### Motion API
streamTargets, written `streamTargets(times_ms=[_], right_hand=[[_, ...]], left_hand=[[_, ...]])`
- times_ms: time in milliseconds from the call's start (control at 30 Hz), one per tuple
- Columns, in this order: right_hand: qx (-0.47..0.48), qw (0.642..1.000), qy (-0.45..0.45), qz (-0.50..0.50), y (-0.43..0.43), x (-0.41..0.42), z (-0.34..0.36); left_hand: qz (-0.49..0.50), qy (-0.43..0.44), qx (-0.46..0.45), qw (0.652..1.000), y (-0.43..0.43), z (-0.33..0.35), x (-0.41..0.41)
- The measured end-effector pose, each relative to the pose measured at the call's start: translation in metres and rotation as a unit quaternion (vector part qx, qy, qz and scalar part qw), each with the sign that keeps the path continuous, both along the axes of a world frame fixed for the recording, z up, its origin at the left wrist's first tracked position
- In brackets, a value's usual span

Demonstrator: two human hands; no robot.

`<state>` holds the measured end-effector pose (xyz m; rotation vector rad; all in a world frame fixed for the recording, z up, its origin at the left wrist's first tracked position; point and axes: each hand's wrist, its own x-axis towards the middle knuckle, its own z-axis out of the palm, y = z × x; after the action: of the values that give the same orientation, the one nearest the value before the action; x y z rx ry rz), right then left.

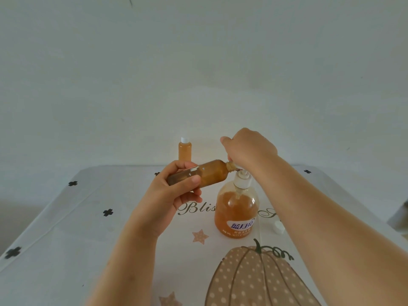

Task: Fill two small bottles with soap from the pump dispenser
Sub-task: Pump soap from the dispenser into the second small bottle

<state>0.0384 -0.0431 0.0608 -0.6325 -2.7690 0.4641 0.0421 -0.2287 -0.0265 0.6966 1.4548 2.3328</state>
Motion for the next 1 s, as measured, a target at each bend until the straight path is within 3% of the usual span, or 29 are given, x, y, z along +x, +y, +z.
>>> streamTargets(times_ms=[433,1000], right_hand=[[-0.031,0.998,0.053,-0.004,0.002,-0.001,-0.010],[-0.044,0.998,0.049,-0.010,0.000,0.000,-0.013]], left_hand=[[0.006,-0.012,-0.016,1.000,0.000,0.000,-0.002],[0.014,-0.007,-0.027,1.000,-0.003,-0.001,-0.003]])
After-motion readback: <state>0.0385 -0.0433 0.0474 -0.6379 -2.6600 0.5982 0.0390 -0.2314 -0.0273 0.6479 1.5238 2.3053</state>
